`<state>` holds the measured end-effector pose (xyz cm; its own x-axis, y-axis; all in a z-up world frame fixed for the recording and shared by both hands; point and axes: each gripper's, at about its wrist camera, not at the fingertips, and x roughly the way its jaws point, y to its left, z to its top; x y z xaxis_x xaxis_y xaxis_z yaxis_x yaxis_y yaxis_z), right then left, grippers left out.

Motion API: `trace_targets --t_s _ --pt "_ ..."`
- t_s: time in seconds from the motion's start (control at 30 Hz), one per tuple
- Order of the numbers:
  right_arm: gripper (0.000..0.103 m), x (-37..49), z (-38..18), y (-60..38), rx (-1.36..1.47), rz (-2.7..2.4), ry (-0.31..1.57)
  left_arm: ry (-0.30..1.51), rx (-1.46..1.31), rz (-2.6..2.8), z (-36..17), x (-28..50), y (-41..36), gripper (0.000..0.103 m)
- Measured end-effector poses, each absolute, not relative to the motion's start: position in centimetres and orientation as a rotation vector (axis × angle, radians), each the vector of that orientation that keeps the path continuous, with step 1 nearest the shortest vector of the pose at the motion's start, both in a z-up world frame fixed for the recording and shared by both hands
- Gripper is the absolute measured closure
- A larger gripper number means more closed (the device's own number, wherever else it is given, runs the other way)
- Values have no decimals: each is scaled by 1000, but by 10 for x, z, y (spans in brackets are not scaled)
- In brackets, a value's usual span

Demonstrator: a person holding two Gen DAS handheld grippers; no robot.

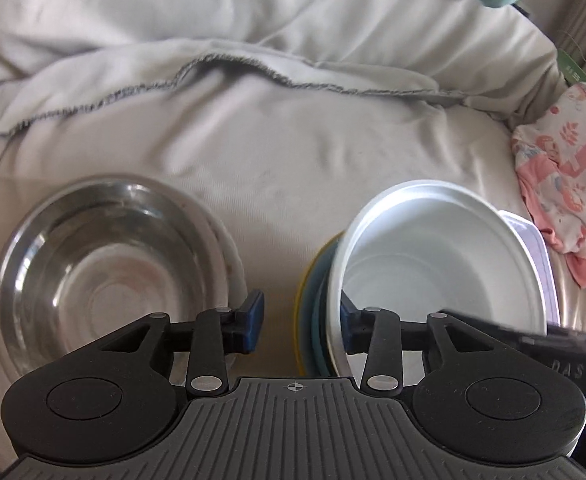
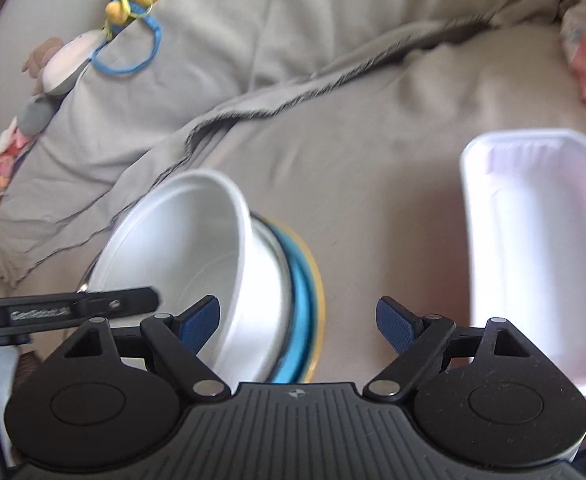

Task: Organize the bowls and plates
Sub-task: 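Grasp the rim of the nested bowl stack with both tools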

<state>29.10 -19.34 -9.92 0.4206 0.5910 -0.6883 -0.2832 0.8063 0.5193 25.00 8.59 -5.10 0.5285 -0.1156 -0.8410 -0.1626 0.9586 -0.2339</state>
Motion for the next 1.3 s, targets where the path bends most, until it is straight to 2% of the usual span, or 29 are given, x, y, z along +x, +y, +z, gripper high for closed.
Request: trace_targets --t_s 0.1,0.2,0.3,0.37,0.57,0.8,0.9,1.0,1.13,1.23,1.3 --pt "19 296 -109 -186 420 626 1080 1055 -361 -27 -59 253 88 65" --pt "35 297 -117 -178 441 653 1133 1066 -357 -67 -66 255 81 62" --pt "36 293 -120 -170 400 646 1135 1051 -287 -55 -70 254 69 57" --pt "37 292 -120 -169 393 643 1132 1046 -327 -47 -72 252 71 57" --pt "33 282 -115 -165 360 622 1138 1106 -445 -78 -75 245 85 58" --pt "33 257 -110 -163 347 658 1166 1158 -589 -101 -84 198 104 58" --pt "33 248 -111 -155 296 677 1167 1145 -584 -106 -84 184 104 65" --pt "30 238 -97 -157 195 626 1073 1108 -539 -114 -72 183 99 63" --pt "14 223 -66 -149 -53 493 849 1101 -453 -85 -66 189 87 58" --pt "12 213 -60 -138 -219 376 709 1098 -476 -87 -67 189 88 57" --pt "12 214 -63 -139 -173 375 700 1097 -490 -93 -67 189 88 57"
